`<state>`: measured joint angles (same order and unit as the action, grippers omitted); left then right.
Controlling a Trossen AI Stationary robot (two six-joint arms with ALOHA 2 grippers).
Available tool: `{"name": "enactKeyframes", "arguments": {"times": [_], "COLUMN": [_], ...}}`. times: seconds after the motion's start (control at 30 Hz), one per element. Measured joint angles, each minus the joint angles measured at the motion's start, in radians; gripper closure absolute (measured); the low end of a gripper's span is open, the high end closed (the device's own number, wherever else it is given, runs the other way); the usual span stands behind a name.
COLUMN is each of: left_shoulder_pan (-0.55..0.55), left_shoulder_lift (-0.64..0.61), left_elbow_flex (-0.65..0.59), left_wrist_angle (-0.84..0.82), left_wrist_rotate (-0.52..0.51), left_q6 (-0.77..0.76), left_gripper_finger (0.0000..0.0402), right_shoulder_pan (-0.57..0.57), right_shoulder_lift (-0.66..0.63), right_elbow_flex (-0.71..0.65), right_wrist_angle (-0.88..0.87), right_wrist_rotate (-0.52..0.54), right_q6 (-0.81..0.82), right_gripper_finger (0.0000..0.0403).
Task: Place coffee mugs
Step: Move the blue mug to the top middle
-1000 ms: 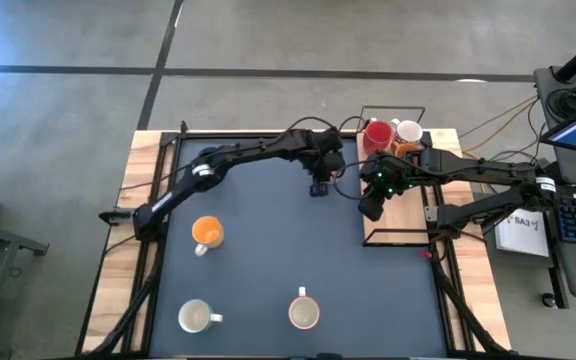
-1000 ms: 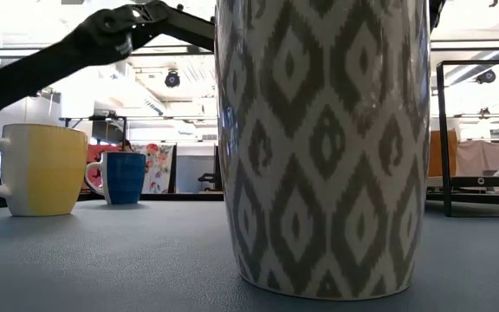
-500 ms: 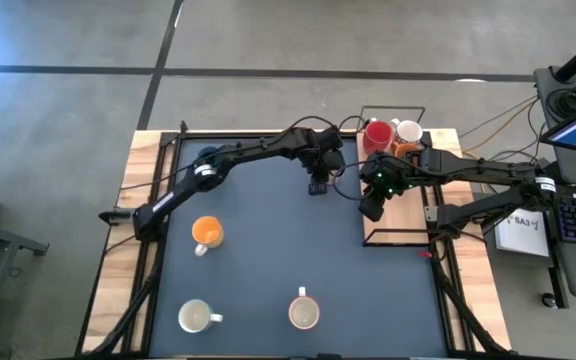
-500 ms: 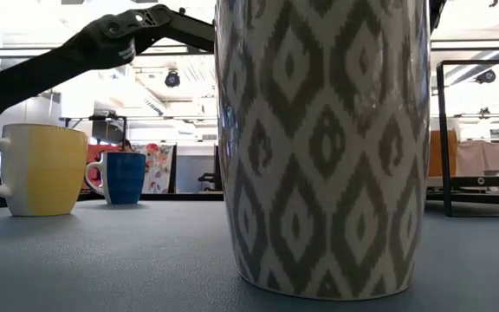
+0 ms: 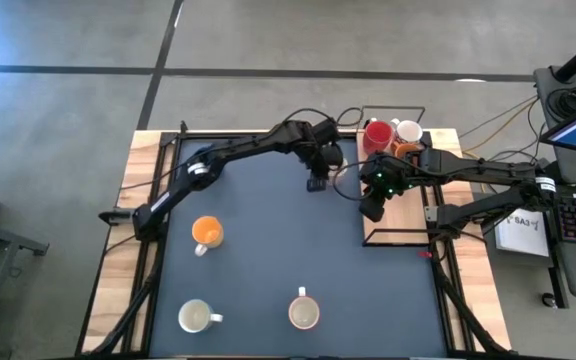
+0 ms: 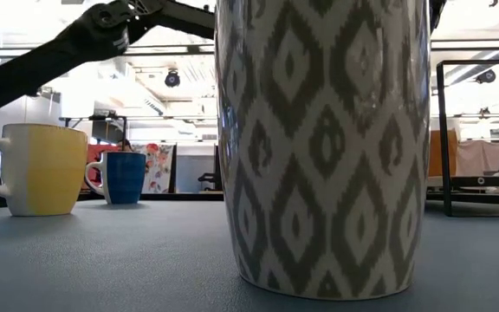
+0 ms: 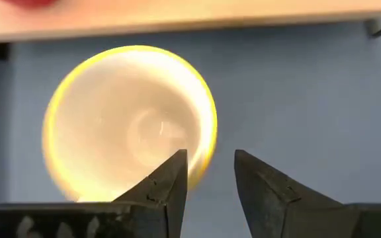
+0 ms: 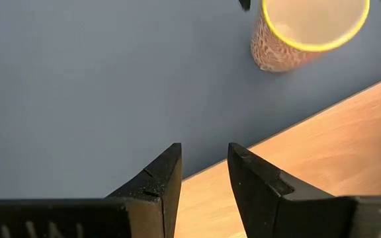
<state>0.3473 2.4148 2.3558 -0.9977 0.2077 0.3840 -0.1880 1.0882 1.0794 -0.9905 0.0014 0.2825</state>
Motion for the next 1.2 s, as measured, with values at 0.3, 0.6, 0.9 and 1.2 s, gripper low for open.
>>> {"name": "enactKeyframes", "arguments": {"times": [0.3, 0.6, 0.9, 1.2], "left_shoulder_pan": [0.043, 0.056, 0.082, 0.088], "left_shoulder_lift": [-0.105, -0.314, -0.718, -0.981], "left_elbow_flex": [-0.037, -0.4, -0.978, -1.249], "left_wrist_angle": [-0.137, -0.067, 0.18, 0.195], "left_wrist_rotate": [0.064, -0.039, -0.218, -0.543], "left_q6": [-0.024, -0.105, -0.303, -0.475], "left_gripper_finger": [0.0295, 0.0295, 0.0295, 0.0295], "right_shoulder_pan": [0.0, 0.0, 0.0, 0.0], "right_shoulder_lift": [0.0, 0.0, 0.0, 0.0], "right_elbow_flex": [-0.005, -0.005, -0.005, -0.005], "right_wrist_angle": [0.0, 0.0, 0.004, 0.009], "right_wrist_rotate": [0.067, 0.08, 0.078, 0.078], "right_q6": [-0.015, -0.032, -0.032, -0.032], "right_gripper_finger": [0.0291, 0.0291, 0.0291, 0.0291]}}
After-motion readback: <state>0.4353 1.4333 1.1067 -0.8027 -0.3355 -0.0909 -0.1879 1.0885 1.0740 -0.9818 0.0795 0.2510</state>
